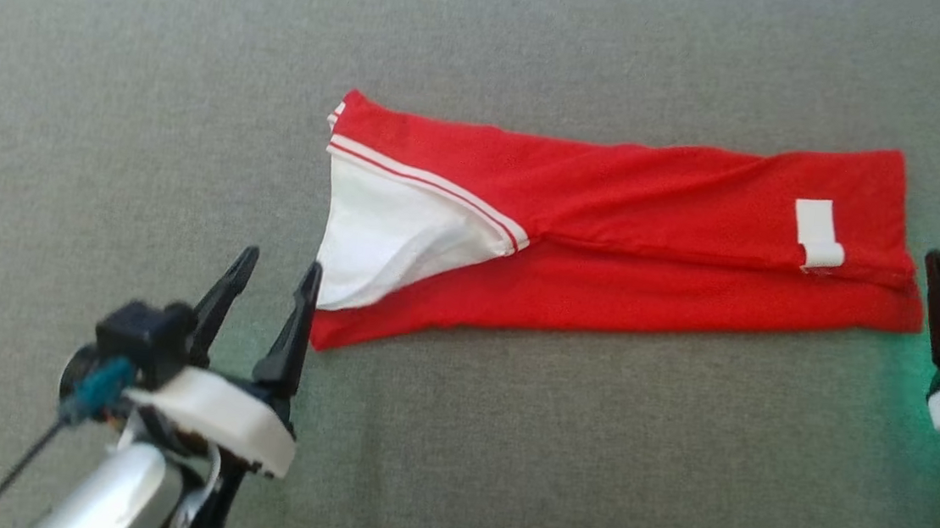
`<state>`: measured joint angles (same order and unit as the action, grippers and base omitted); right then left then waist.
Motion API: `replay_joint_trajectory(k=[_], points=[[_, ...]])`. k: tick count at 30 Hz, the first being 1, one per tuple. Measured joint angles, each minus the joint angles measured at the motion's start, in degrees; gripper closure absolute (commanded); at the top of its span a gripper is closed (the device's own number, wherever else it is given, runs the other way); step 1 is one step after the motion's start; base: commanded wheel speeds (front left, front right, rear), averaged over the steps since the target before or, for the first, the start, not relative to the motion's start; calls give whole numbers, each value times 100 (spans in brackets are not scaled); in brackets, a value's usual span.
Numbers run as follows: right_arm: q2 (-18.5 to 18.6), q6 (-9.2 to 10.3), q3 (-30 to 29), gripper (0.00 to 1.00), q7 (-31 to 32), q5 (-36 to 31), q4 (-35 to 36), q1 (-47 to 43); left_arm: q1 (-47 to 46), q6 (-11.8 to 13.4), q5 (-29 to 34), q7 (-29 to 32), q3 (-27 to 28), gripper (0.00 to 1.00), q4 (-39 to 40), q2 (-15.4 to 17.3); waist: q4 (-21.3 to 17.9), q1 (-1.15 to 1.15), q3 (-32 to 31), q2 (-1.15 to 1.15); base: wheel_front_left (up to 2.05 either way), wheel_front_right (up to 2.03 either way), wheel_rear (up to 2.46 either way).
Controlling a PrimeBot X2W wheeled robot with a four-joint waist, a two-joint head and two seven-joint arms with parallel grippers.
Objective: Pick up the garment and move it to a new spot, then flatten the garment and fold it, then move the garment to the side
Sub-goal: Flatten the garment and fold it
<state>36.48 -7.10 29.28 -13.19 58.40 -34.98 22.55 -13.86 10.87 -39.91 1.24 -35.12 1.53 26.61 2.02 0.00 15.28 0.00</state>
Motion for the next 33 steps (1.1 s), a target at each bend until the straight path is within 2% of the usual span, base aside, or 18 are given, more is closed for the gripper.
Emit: replay_joint_trajectory(k=[6,8,13,19,26,33], points=[[-207,0,-185,0,-37,-51,-14,-432,533,413,297,-797,21,0,-122,-163,-89,-1,-381,0,0,0,0],[-324,0,-290,0,-40,-55,-97,-607,764,735,592,-1181,10,0,-266,-289,-103,-1,-556,0,0,0,0],[-477,0,-549,0,14,-153,-334,-732,971,1096,1103,-1472,-109,0,-420,-613,27,-1,-713,0,0,0,0],[-673,0,-795,0,175,-253,-725,-709,1103,1281,1535,-1551,-281,0,-478,-944,291,0,-787,0,0,0,0],[-797,0,-1158,0,430,-352,-1515,-358,1240,1293,1937,-1552,-400,0,-481,-1274,742,0,-822,0,0,0,0],[-871,0,-1310,0,525,-472,-2114,-42,1417,1324,2201,-1553,-286,0,-420,-1385,1032,1,-764,0,0,0,0]])
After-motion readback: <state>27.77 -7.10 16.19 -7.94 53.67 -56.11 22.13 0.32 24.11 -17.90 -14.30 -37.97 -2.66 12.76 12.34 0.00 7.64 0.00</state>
